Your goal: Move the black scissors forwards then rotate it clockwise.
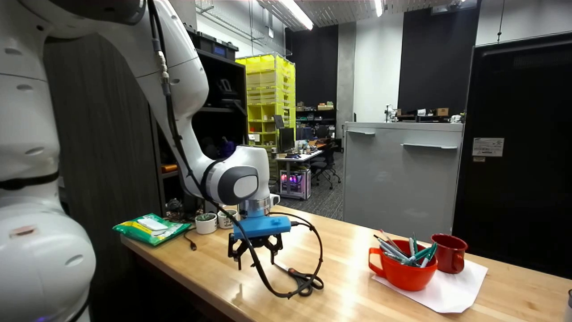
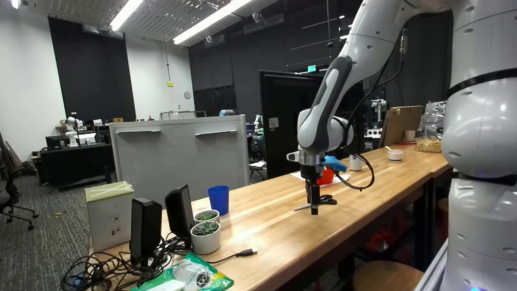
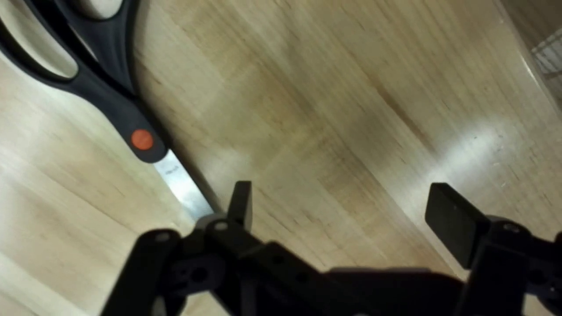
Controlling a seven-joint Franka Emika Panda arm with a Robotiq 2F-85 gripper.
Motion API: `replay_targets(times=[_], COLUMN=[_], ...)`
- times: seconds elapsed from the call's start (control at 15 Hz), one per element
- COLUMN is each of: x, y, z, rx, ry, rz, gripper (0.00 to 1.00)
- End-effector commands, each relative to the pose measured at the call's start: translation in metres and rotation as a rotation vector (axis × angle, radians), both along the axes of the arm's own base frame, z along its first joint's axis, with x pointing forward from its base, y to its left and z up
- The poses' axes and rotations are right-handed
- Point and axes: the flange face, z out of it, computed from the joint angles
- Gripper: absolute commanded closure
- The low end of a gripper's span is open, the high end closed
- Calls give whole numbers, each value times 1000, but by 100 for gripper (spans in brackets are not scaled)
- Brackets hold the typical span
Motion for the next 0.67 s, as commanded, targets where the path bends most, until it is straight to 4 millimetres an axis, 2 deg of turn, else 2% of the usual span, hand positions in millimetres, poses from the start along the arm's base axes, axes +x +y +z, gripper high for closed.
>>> replay_targets(times=[0.0, 0.6], x=[-5, -5], y=[-1, 0], z=[-1, -13], rx=[12, -14], ry=[19, 40], rz=[53, 77], gripper=[18, 85])
